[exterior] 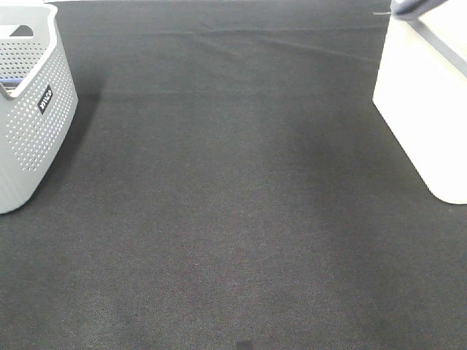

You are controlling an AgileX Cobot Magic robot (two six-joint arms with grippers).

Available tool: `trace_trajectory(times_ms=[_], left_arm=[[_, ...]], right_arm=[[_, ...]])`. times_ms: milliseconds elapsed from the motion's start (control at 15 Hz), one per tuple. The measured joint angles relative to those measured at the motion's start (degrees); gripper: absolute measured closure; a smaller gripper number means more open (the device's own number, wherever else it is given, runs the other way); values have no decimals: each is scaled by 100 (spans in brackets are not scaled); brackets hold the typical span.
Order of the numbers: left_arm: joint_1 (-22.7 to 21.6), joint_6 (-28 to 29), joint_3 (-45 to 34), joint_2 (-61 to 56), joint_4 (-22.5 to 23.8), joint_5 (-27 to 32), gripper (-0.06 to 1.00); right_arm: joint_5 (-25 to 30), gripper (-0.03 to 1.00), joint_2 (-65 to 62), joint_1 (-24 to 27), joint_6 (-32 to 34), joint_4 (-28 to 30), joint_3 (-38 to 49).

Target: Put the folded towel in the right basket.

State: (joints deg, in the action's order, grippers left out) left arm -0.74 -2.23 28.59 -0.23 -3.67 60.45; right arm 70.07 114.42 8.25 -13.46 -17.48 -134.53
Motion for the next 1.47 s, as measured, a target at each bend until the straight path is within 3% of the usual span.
trace_trajectory(times_ms=[333, 667, 800, 867, 933, 1000, 1067, 1267, 1467], left_arm=[[0, 0, 0, 0, 0, 0, -2], [0, 0, 0, 0, 0, 0, -2], [0, 0, 0, 0, 0, 0, -2], [0, 0, 0, 0, 0, 0, -2], [0, 0, 0, 0, 0, 0, -2], [0, 0, 0, 0, 0, 0, -2], [0, 0, 0, 0, 0, 0, -2], [0, 0, 0, 0, 0, 0, -2], [0, 0, 0, 0, 0, 0, -2]], right_arm=[[0, 91, 6, 338, 246, 980, 550], [0, 90, 395, 338, 464, 1008, 1112], [0, 77, 464, 338, 561, 1066, 1112], [0, 60, 470, 338, 567, 1077, 1112], [0, 60, 470, 338, 567, 1077, 1112], [-6, 42, 470, 338, 567, 1077, 1112], [-6, 31, 470, 338, 567, 1071, 1112], [-11, 22, 441, 183, 567, 785, 1066], [-11, 21, 160, -464, 567, 791, 1066]])
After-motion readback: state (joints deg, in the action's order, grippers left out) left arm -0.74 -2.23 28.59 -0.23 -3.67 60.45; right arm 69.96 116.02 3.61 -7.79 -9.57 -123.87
